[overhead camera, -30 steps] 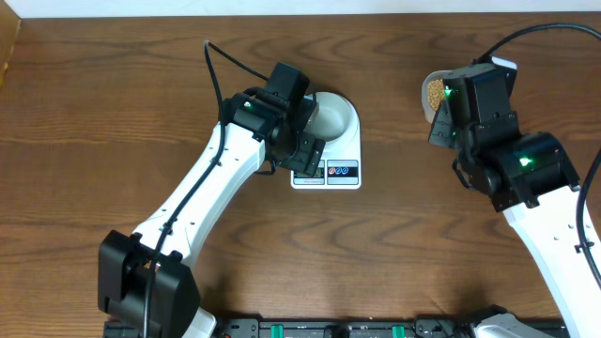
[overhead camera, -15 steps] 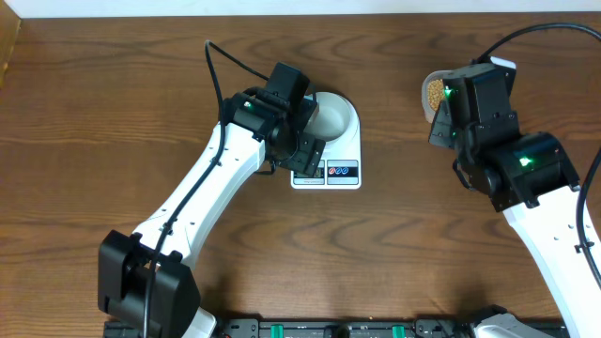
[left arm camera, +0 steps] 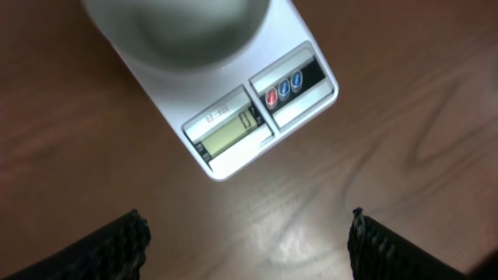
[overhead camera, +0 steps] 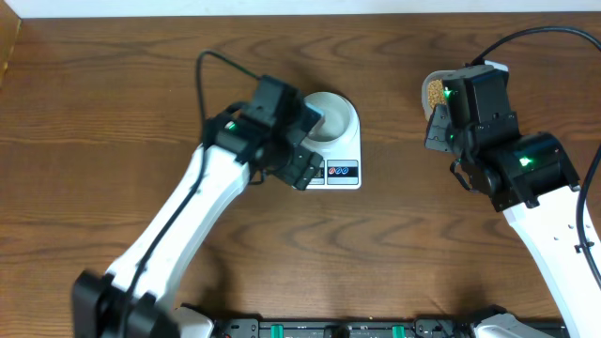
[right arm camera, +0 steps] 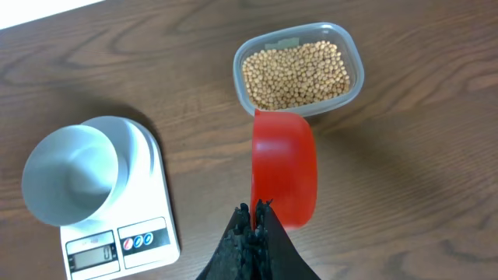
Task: Scoop item into bowl and weigh 50g on scale
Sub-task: 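Lift the left gripper off the scale and retract it beside the scale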
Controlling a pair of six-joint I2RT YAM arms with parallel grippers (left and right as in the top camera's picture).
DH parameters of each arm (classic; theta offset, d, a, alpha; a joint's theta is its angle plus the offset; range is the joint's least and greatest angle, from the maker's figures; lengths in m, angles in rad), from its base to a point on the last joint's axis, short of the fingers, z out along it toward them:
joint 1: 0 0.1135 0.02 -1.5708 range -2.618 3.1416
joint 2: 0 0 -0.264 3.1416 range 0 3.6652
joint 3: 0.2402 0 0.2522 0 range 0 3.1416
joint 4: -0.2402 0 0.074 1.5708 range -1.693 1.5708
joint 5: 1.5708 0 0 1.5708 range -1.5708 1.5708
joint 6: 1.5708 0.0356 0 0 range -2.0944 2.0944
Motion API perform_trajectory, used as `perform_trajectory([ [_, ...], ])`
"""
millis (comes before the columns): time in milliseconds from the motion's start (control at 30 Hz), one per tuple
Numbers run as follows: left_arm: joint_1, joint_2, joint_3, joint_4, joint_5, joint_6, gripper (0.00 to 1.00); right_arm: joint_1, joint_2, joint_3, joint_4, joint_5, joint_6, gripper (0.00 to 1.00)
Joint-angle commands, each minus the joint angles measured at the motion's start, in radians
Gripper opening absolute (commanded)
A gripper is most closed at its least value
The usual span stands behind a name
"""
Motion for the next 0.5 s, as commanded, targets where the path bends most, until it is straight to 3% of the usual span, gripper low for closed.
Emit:
perform_trajectory([
  [0,0.060,-0.107,-0.075,0.051,0.075,0.044,0.84,-0.011,0.001,0.017,0.000,-0.015,-0.013,0.01],
  [100,0.116,-0.183,-0.160,0.127,0.170,0.074,0.84,-0.011,0.001,0.017,0.000,-0.026,-0.013,0.01],
  [233,0.171,-0.243,-0.248,0.200,0.237,0.126,0.98,-0.011,0.001,0.017,0.007,-0.026,-0.013,0.01],
  [467,0.189,-0.217,-0.251,0.141,0.233,0.215,0.98,-0.011,0.001,0.017,0.020,-0.026,-0.013,0.01],
])
